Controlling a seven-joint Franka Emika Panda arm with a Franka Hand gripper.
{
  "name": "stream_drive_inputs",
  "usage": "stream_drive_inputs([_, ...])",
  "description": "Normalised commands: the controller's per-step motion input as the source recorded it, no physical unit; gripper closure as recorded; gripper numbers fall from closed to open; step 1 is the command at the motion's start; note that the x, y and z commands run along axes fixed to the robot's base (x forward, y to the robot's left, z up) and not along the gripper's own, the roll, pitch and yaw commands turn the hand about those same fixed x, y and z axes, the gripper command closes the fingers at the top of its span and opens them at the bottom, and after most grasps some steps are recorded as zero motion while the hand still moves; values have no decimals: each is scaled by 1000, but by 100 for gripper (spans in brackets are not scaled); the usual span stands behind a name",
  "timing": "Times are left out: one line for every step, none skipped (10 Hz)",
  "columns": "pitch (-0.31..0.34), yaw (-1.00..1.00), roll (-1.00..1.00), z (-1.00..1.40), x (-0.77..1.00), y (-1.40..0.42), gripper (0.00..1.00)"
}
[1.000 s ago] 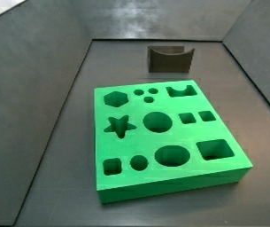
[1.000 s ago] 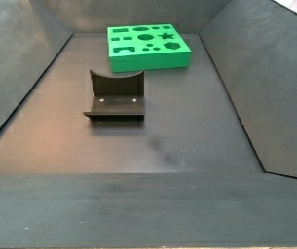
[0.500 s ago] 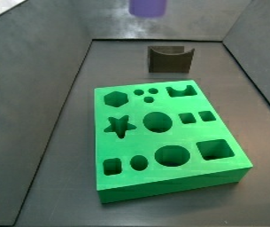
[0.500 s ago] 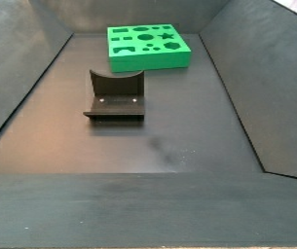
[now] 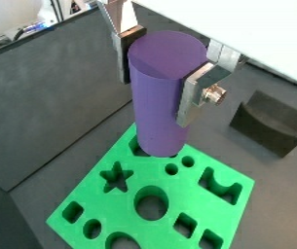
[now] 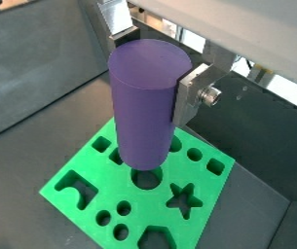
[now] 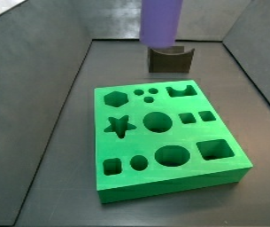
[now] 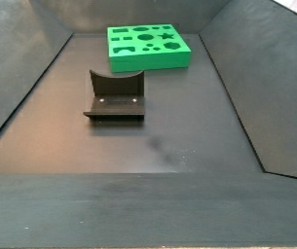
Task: Pick up the round object. Move up. Place the round object on the fixture. Regrasp the round object. Move to above the board. Insert the round object.
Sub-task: Insert the round object.
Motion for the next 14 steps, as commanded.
stream_drive_inputs([-43, 180, 27, -366, 0, -189, 100])
stream_drive_inputs([-44, 166, 23, -357, 0, -186, 100])
stream_drive_inputs([-17, 169, 6, -346, 43, -154, 100])
stream_drive_inputs([-24, 166, 0, -337, 40, -120, 100])
stream_drive_inputs([-47, 149, 9, -371, 0, -114, 100])
stream_drive_inputs([-44, 151, 0, -357, 29, -100, 100])
stream_drive_inputs([-47, 109, 0, -360, 111, -106, 100])
stream_drive_inputs([-36, 89, 0, -346, 154, -117, 100])
stream_drive_inputs([-41, 77, 0, -354, 163, -114, 100])
stream_drive_inputs([-43, 66, 0, -357, 177, -109, 100])
stream_drive_inputs([-41, 54, 13, -349, 140, -111, 100])
stream_drive_inputs([-29, 63, 21, -329, 114, -74, 100])
stream_drive_inputs([-27, 71, 29, -326, 83, -46, 100])
stream_drive_inputs([-13, 91, 24, -269, 40, 0, 100])
